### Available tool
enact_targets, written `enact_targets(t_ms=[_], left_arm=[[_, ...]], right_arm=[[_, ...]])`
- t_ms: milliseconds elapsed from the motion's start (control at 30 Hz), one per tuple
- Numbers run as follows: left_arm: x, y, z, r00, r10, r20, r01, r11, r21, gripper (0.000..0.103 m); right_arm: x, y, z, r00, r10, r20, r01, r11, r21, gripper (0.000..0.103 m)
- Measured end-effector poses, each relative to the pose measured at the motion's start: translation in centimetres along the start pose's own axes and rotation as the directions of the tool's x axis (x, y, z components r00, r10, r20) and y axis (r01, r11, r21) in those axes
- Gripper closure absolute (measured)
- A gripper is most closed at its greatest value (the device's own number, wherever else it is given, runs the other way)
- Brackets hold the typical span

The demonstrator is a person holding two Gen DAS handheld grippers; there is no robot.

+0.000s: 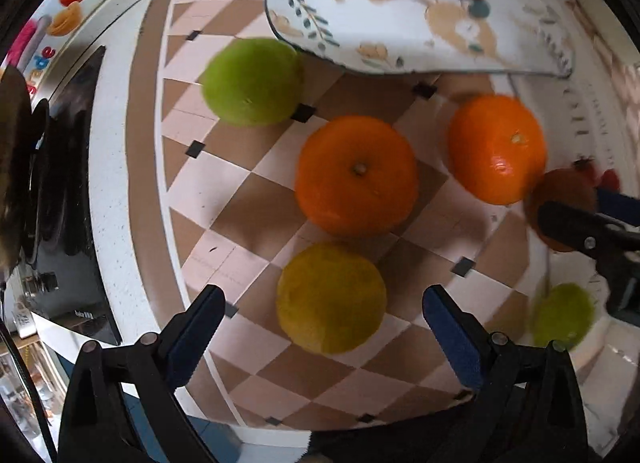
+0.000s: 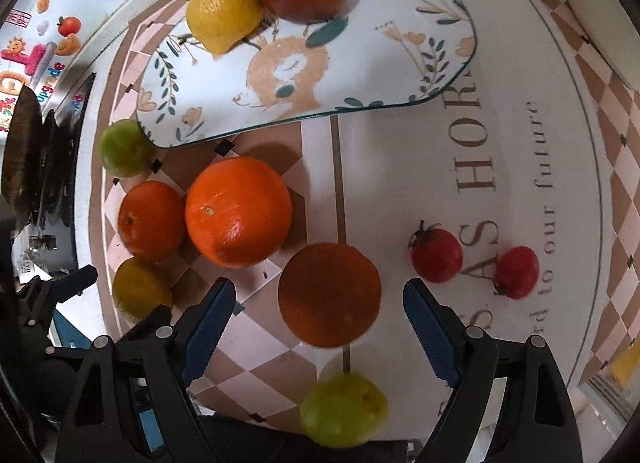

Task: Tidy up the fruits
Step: 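Grasp a yellow citrus with the left tool while the right tool grasps a dark orange, then place the yellow citrus on the plate with the left tool while the right tool places the dark orange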

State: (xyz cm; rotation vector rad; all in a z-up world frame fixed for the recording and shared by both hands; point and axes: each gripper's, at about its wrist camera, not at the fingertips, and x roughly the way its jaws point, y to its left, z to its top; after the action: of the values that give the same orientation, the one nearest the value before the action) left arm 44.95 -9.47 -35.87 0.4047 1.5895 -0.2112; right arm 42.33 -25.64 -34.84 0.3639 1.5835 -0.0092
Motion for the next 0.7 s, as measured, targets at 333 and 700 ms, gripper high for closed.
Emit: enact_targets(t_ms=[333, 700], left_arm=[[1.3, 0.3, -0.4, 0.998, -0.063, -0.009, 0.062, 0.996, -0.066, 0.048], [1.8, 2.2, -0.2, 0.984, -0.179, -0.025, 0.172, 0.971, -0.166, 0.048]], right_arm=[[2.5, -0.2, -0.2, 0.999, 0.034, -0.032, -0.035, 0.999, -0.007, 0.046], [3.2, 0.8, -0.7, 0.997, 0.039, -0.073, -0.041, 0.998, -0.036, 0.046]])
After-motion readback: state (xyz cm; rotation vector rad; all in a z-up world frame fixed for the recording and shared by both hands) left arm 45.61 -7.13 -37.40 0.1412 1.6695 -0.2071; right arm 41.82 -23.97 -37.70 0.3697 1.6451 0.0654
